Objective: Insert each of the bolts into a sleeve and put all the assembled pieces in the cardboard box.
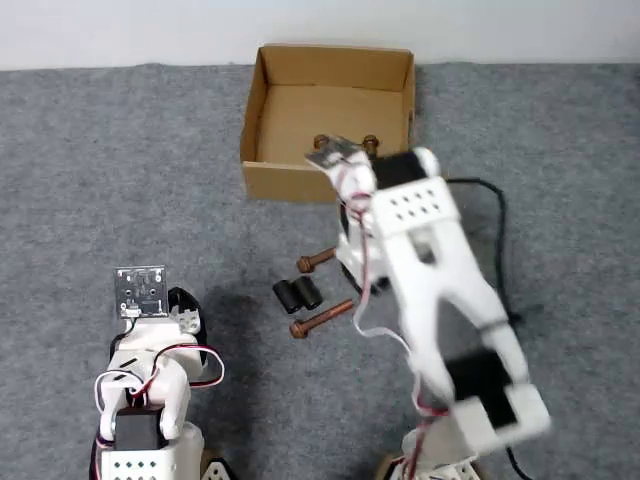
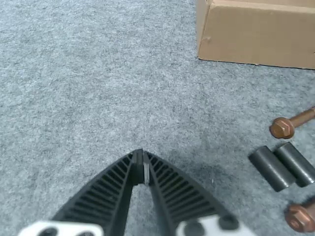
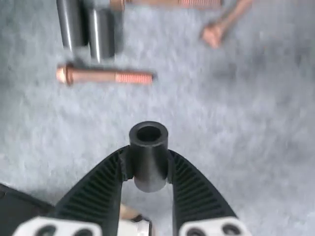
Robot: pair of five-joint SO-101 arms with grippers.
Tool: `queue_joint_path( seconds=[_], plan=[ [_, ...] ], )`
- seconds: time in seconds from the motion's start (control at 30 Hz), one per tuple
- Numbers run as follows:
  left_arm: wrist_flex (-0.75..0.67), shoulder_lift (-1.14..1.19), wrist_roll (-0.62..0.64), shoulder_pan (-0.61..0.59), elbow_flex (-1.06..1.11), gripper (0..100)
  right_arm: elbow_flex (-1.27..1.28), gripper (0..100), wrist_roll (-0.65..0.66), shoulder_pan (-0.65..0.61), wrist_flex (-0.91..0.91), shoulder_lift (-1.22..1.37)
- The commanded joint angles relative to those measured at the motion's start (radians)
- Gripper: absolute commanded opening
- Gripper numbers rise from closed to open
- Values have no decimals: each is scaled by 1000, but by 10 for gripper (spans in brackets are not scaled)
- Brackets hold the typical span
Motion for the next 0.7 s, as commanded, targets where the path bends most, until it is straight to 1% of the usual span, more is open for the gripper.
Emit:
queue_joint_path(
  seconds=[0.0,0.07,0.2,0.4,0.53,0.67],
  plan=[
    [8,-3,9,0,-5,5,120,9,-14,54,41,-239],
    [5,-3,9,5,-5,5,181,9,-44,91,41,-335],
    [9,-6,9,64,-5,5,265,9,-183,182,39,-483],
    [3,-9,3,133,-5,5,404,9,-330,337,-25,-621],
    [2,-11,3,152,-28,5,493,9,-348,444,-71,-710],
    [11,-3,5,172,-108,5,586,9,-351,513,-102,-826]
  ],
)
